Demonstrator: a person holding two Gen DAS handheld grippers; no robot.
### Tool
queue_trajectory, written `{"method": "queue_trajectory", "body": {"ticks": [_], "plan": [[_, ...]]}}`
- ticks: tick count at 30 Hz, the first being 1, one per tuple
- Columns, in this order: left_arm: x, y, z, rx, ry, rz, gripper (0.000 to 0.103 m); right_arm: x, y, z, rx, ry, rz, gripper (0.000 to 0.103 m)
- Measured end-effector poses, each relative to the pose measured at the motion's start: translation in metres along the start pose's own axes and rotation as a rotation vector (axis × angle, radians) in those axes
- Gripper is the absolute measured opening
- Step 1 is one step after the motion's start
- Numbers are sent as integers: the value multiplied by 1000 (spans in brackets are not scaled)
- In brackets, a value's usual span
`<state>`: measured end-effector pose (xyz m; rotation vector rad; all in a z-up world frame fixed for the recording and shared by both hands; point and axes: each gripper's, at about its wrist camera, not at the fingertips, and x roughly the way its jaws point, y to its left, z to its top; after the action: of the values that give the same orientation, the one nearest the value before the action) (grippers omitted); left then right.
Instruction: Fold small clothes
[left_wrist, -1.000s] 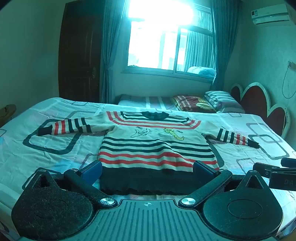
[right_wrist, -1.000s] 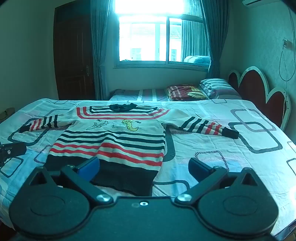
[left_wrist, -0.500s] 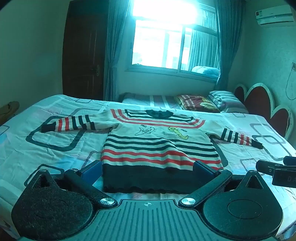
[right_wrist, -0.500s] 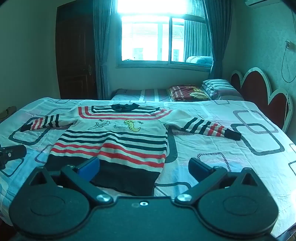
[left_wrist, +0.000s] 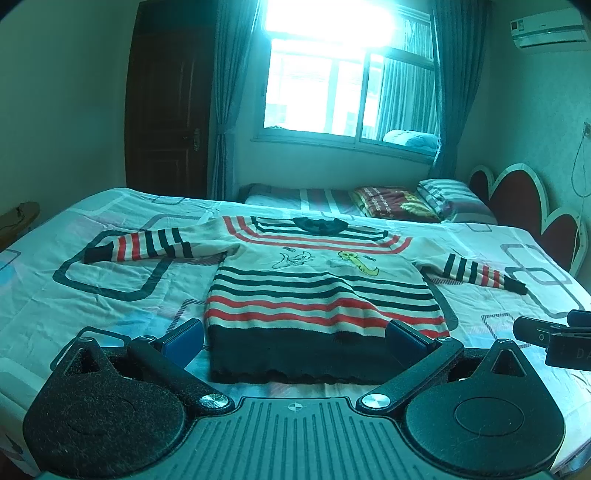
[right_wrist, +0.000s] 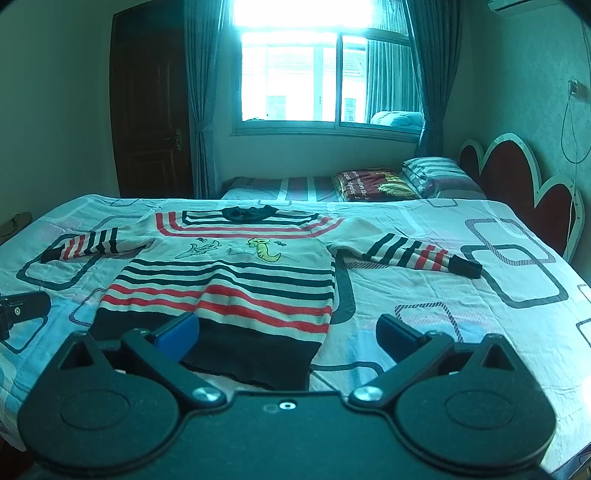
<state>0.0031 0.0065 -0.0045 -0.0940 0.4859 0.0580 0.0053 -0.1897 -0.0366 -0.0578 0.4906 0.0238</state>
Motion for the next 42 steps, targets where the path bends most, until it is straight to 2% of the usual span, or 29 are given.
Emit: {"method": "queue_trajectory", "body": {"ticks": [42], "plan": [[0, -3, -2, 1, -6, 25, 103, 0, 0, 3, -14, -17, 12, 102]]}}
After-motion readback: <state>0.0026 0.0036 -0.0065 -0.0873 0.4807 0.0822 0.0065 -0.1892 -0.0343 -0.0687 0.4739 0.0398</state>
